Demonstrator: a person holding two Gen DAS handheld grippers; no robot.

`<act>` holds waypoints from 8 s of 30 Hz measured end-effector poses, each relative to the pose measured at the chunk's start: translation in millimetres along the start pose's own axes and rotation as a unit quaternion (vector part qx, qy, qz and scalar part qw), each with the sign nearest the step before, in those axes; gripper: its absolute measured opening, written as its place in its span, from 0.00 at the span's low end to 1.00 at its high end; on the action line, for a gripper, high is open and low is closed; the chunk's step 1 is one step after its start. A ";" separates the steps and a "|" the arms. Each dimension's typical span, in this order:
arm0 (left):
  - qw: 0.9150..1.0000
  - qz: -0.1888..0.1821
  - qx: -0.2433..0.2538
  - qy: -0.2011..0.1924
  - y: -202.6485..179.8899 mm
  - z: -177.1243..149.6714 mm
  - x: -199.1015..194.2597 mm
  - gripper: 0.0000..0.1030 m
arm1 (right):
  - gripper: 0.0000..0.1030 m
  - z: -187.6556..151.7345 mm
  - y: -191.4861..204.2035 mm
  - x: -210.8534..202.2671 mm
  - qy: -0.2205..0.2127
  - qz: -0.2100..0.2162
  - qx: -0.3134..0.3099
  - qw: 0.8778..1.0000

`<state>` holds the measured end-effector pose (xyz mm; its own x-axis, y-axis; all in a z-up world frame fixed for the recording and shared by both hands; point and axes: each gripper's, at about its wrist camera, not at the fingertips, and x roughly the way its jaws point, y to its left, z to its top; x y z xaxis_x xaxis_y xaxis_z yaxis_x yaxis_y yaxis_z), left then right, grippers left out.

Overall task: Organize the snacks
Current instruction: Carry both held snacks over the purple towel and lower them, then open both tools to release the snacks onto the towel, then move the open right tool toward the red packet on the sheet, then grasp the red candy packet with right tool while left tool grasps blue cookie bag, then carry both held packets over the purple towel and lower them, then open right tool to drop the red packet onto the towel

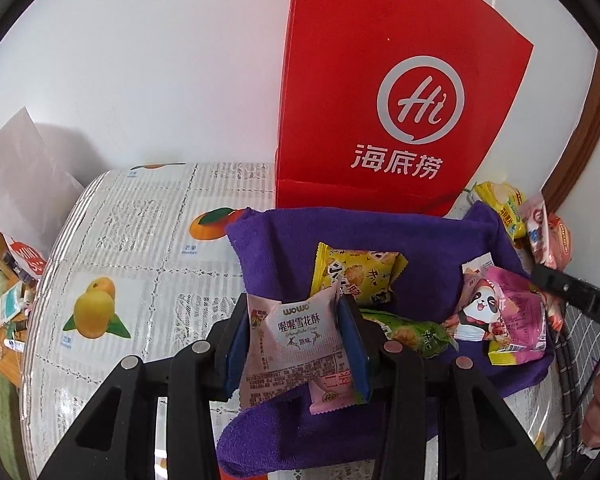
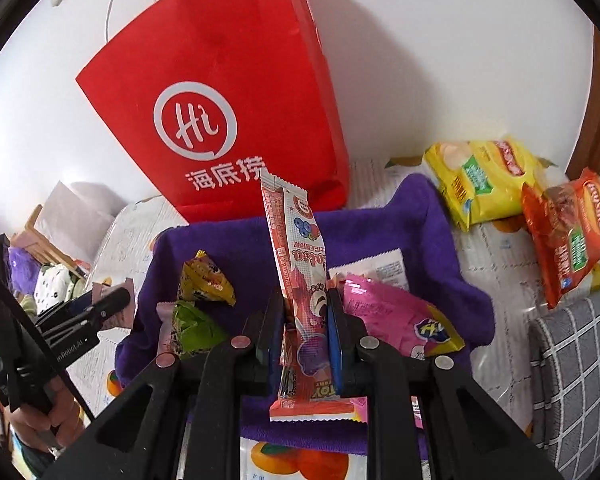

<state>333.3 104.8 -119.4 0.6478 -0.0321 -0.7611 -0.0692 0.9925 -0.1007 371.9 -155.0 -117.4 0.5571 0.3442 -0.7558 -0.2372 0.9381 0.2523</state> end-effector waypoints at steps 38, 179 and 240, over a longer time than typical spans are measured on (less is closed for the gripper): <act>0.999 -0.035 0.000 0.012 -16.3 -5.6 12.9 0.40 | 0.36 -2.6 -1.2 10.4 0.020 0.001 -0.006 1.000; 0.997 -0.027 0.069 -0.004 -63.8 -105.9 -123.9 0.36 | 0.41 -143.8 27.4 -169.4 -0.067 -0.022 0.001 0.997; 0.999 -0.008 0.029 -0.032 -40.0 13.5 -11.5 0.36 | 0.41 17.4 3.7 -50.8 -0.073 0.014 0.009 0.997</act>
<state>338.9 67.0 -98.0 0.6961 -0.0415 -0.7167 -0.0157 0.9972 -0.0730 356.5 -168.3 -67.6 0.6613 0.3706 -0.6522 -0.2399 0.9283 0.2841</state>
